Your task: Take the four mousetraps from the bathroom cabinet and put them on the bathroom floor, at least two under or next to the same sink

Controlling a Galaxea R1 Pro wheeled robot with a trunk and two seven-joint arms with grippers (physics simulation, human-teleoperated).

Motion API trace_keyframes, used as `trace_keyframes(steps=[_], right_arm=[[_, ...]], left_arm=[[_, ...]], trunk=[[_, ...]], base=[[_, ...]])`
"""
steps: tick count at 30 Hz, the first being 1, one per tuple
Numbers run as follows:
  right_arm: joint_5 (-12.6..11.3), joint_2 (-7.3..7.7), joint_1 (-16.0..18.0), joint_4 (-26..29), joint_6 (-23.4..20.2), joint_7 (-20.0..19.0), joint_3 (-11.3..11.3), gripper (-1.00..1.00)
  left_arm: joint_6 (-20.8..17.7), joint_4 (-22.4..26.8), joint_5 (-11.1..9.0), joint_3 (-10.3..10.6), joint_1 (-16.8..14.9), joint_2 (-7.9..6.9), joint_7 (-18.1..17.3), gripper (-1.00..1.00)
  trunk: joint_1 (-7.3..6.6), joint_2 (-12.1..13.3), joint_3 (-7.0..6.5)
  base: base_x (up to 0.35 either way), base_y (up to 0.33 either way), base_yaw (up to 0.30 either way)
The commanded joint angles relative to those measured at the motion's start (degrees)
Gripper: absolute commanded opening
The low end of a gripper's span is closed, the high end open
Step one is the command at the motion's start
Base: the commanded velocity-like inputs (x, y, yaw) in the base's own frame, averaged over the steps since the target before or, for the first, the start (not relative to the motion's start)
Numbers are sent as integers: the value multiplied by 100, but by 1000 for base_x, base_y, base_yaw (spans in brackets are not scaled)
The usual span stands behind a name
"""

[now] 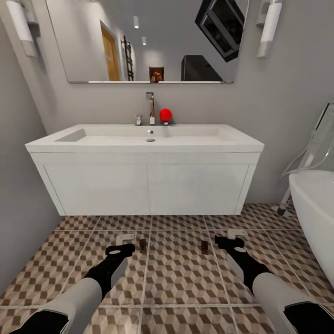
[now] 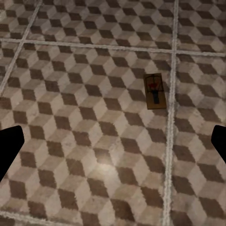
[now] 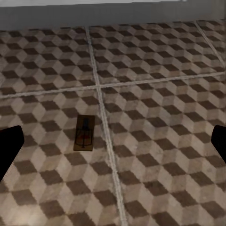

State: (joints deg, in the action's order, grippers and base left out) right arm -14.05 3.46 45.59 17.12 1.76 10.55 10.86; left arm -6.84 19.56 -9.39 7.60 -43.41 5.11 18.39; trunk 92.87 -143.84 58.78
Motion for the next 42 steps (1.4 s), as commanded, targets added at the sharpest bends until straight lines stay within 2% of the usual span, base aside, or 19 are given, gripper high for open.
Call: trace_keyframes(steps=[1,12,17,18,24,42], right_arm=[[-60,4,3,-3,20,27,48,100],[-47,5,3,-7,9,25,48,100],[-48,5,3,-7,20,33,48,100],[-50,5,3,-7,7,44,48,100],[-46,5,3,-7,-21,38,48,100],[-54,13,3,-42,13,36,48,100]], left_arm=[[-29,4,-58,49,-1,-4,43,100],[22,6,-69,49,-1,6,37,100],[256,-24,-79,49,-1,11,40,100],[420,-29,-90,43,-1,17,41,100],[564,-62,-96,41,-1,14,26,100],[579,-276,-89,42,-1,1,33,100]], trunk=[[-3,0,-17],[-32,14,-261],[-45,21,-372],[-47,22,-394],[-63,30,-527],[-109,55,-926]], base=[[0,0,0],[0,0,0],[0,0,0],[0,0,0],[0,0,0],[0,0,0]])
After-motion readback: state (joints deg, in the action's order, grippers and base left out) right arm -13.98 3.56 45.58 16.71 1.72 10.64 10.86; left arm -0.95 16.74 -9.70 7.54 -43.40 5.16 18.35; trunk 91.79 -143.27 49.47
